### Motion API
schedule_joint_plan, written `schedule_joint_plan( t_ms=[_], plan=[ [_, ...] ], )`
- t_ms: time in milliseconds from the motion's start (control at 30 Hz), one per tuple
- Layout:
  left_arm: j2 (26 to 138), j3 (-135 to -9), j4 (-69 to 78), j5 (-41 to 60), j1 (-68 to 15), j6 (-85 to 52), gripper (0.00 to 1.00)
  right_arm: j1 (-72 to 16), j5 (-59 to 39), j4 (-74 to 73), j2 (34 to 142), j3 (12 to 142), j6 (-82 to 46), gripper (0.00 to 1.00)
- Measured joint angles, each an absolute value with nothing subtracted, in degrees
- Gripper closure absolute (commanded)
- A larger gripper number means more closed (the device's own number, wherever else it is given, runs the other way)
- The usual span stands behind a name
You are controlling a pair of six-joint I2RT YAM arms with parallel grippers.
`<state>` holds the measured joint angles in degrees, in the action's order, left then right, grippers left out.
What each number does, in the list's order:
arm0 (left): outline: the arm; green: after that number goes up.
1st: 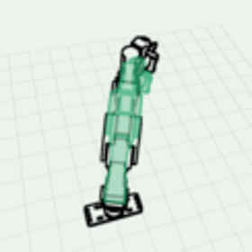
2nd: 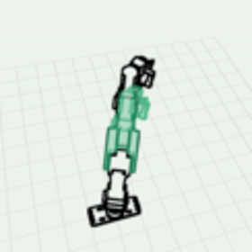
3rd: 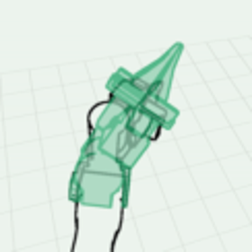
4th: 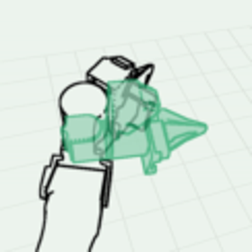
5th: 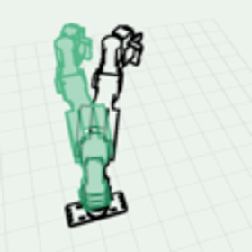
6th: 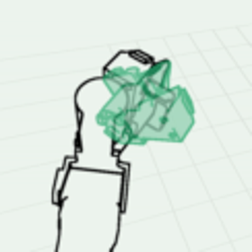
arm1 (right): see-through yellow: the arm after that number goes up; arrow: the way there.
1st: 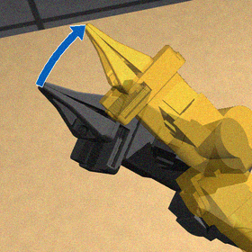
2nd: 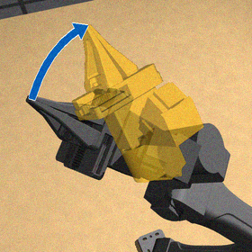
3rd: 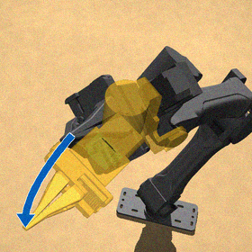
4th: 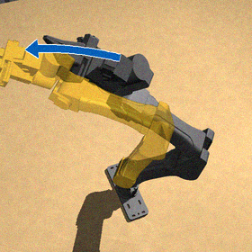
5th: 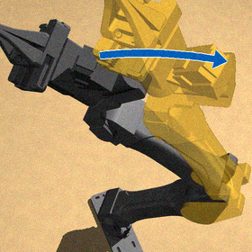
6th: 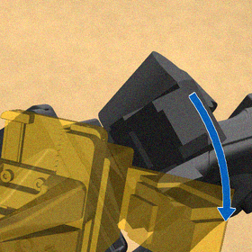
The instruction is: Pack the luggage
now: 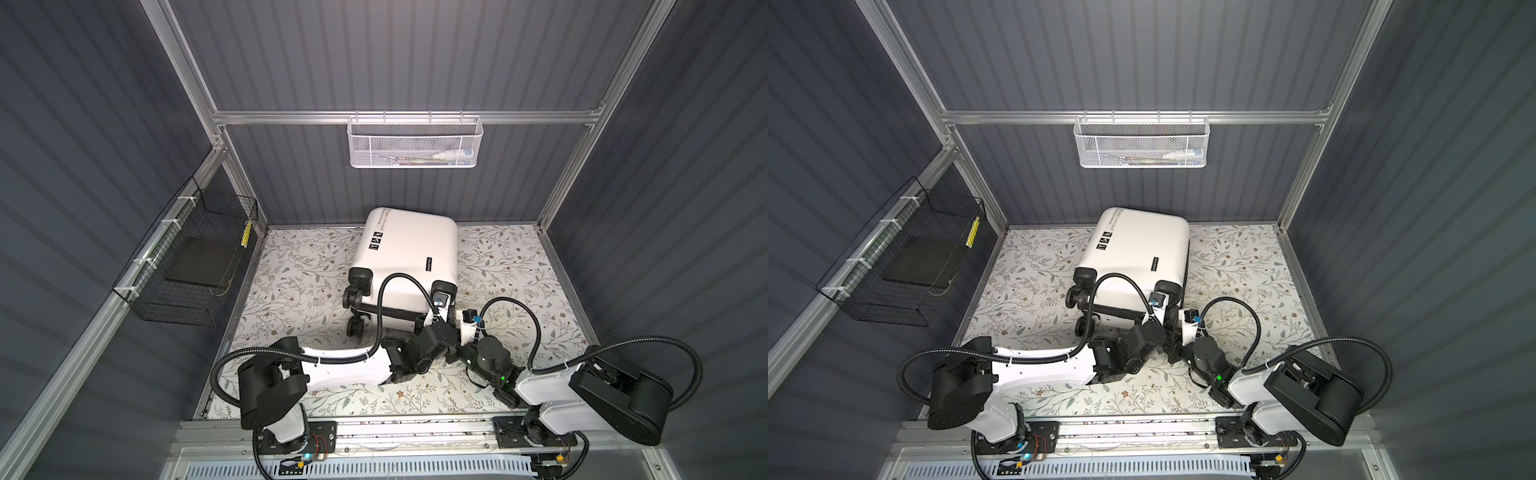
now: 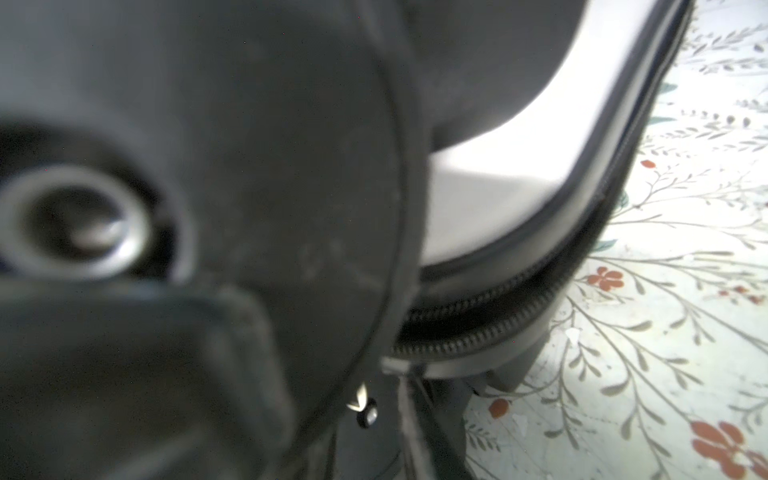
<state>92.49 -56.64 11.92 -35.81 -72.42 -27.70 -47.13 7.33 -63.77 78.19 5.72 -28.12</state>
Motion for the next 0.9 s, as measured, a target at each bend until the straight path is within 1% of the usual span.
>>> schedule_joint_plan(
  t_ms=[433,533,600,767,900],
  plan=[
    [92.47,-56.64,11.6,-35.81,-72.38,-27.7,0.85,-47.53,5.91,-64.73,78.22,5.72,-28.29,1.0],
    [92.44,-56.64,11.6,-35.83,-72.38,-27.7,0.86,-47.53,5.8,-64.73,78.22,5.72,-28.45,1.0],
    [92.44,-56.64,11.6,-35.83,-72.38,-27.7,0.91,-47.53,5.8,-64.73,78.22,5.72,-28.47,1.0],
    [92.44,-56.64,11.62,-35.83,-72.38,-27.7,0.92,-47.59,6.04,-64.71,78.04,5.56,-28.6,1.0],
    [92.4,-56.64,11.66,-35.81,-72.38,-27.7,0.96,-47.79,7.29,-64.75,76.71,4.38,-29.65,1.0]
  ],
)
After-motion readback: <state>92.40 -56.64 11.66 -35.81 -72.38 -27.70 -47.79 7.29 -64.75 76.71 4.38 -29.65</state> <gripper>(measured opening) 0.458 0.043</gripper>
